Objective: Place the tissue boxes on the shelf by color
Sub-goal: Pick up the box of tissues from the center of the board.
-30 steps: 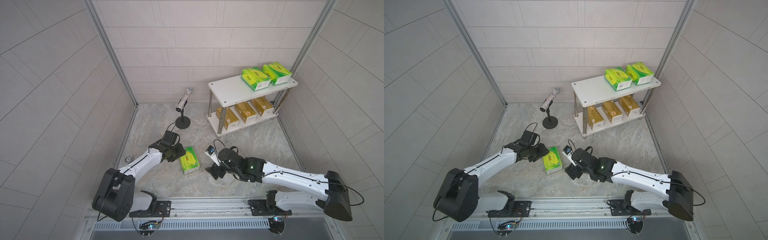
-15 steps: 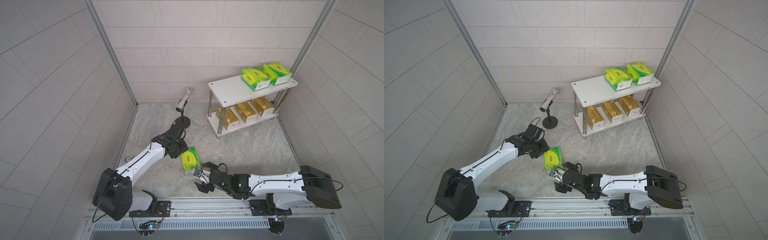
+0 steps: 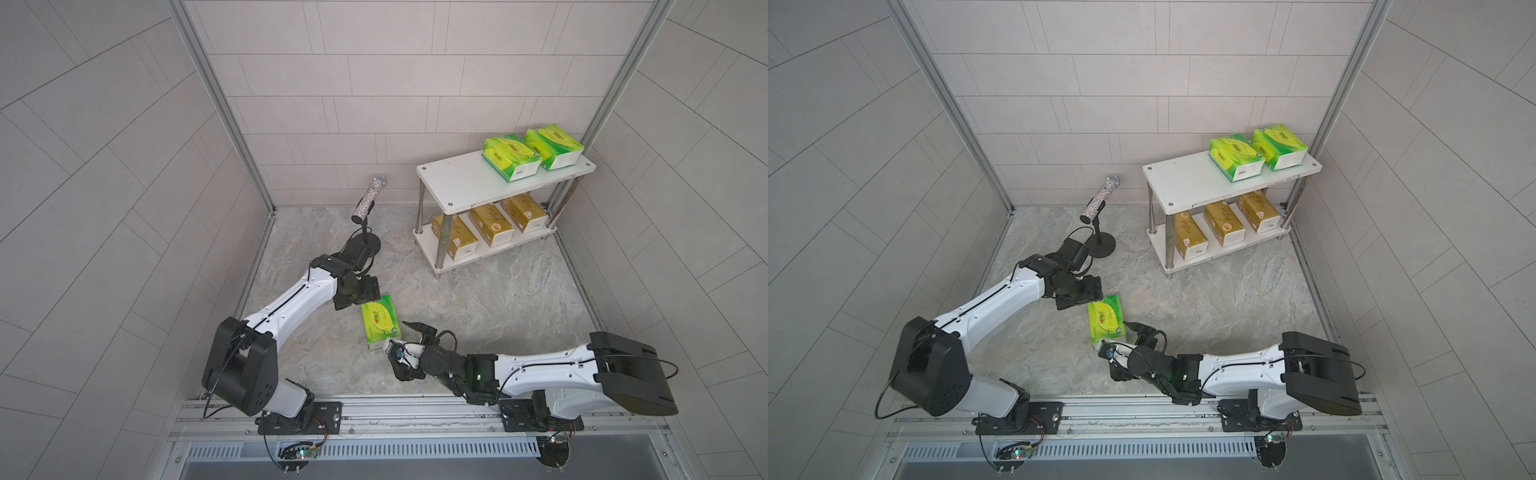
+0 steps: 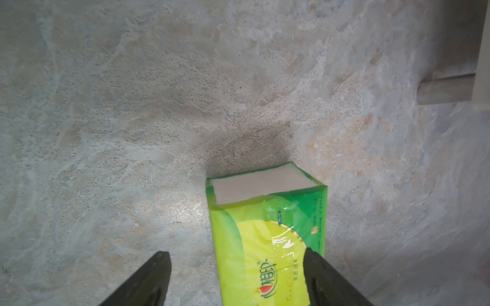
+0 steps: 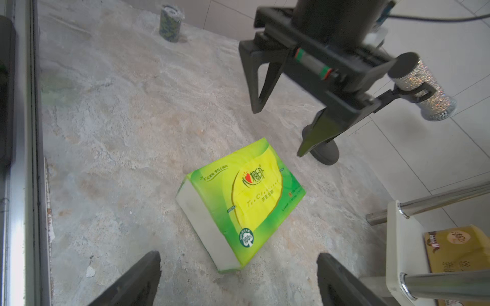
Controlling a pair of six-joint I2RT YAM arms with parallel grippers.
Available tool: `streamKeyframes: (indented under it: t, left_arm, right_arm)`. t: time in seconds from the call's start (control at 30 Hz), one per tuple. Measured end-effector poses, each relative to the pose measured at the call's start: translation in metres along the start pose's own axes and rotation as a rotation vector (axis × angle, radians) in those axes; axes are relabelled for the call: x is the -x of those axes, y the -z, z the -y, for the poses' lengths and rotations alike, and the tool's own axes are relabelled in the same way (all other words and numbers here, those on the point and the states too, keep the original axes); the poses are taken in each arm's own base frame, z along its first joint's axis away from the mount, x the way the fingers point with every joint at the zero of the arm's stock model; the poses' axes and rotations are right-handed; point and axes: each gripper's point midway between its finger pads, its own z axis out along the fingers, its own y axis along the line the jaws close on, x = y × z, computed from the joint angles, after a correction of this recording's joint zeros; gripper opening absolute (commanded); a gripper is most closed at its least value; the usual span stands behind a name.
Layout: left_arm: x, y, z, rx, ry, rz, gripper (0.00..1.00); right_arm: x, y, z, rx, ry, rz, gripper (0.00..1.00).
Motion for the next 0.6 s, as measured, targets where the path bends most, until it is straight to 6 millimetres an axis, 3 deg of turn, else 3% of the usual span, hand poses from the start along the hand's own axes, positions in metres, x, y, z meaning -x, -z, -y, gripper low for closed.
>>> streamKeyframes:
  t: [0.3,0.6]
  left_arm:
    - [-0.024,-0.042,0.004,-0.122,-0.039,-0.030,0.90]
    - [-0.012,-0.050,0.018,-0.222,0.063,0.047,0.55]
  right_arm:
    - [-0.003,0.005,0.006,-0.020,-0.001,-0.021,0.95]
    - [-0.001,0.002,0.000,0.015,0.020,-0.043,0.95]
